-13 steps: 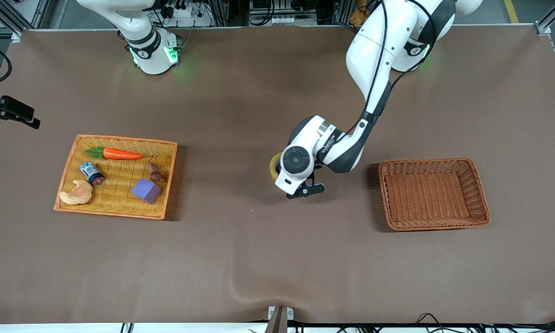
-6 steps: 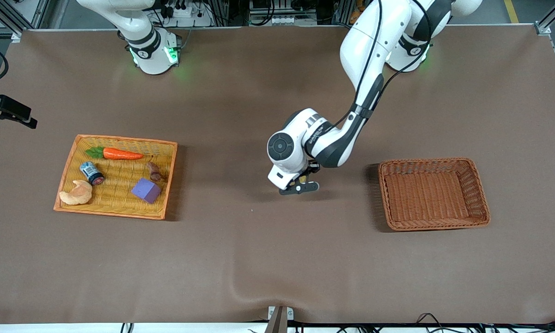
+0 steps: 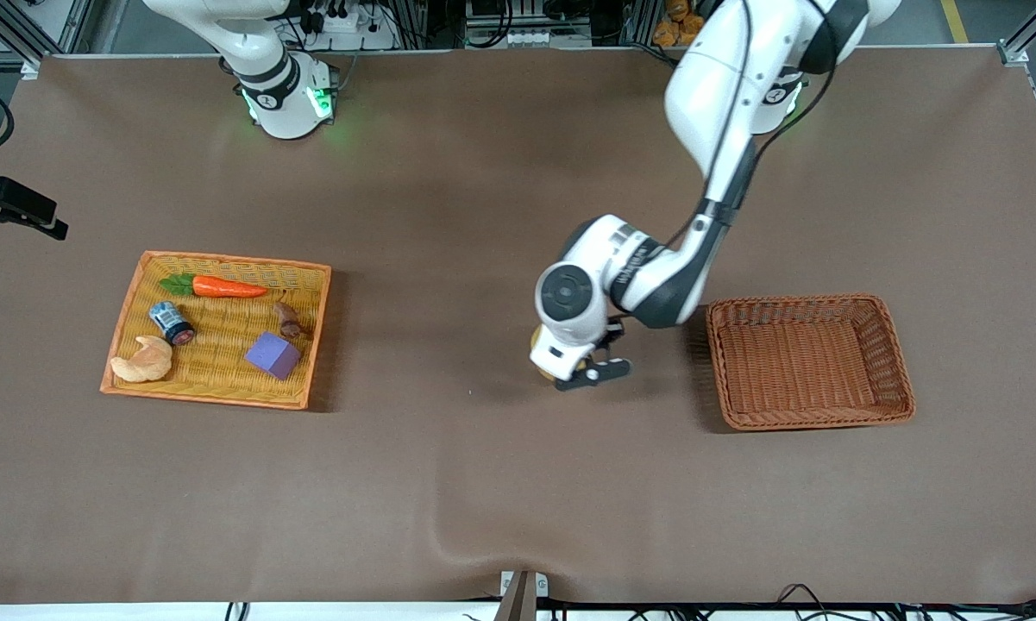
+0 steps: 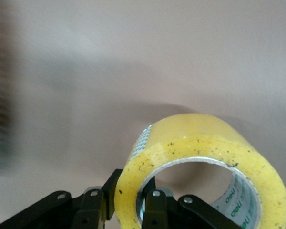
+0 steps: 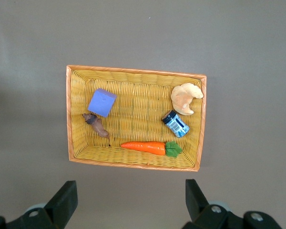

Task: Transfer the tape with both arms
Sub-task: 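Carry the tape roll with the left gripper into the brown basket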

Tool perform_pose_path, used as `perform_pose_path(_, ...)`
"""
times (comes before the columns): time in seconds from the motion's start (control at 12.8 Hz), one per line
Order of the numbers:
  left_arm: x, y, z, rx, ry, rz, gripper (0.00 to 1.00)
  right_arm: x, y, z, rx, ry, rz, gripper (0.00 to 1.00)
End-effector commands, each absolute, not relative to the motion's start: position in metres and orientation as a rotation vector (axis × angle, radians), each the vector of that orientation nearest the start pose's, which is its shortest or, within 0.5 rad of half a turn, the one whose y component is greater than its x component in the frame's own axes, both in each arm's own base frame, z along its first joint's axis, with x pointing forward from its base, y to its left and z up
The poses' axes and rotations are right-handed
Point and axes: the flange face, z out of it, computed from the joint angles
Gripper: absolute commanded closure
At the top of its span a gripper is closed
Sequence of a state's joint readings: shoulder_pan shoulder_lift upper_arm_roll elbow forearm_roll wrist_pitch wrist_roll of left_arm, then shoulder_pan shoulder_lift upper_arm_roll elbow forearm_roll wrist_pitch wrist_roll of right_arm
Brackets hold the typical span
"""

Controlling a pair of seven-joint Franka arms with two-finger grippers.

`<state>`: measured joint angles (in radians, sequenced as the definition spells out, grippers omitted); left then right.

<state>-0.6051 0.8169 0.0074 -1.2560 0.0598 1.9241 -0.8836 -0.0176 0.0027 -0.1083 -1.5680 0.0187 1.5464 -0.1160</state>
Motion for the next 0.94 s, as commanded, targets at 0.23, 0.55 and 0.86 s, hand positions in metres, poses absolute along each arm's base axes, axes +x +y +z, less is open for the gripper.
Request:
perform_pose_path(0.23,0.678,-0.22,0.364,-2.893,-0.817,0.158,1.0,0.546,-0.077,0.631,-3.128,0.026,0.019,0.0)
perform_pose_path(0.55,0.67,-0.127,0.416,-2.851,-1.01,0.232,1.0,0.547,-0.077,0.632,-3.125,0.035,0.014,0.0)
perform_pose_path(0.86,0.637,-0.092,0.406,-2.875,-1.049,0.144,1.0,0.548,-0.076,0.631,-3.125,0.033,0.016,0.0)
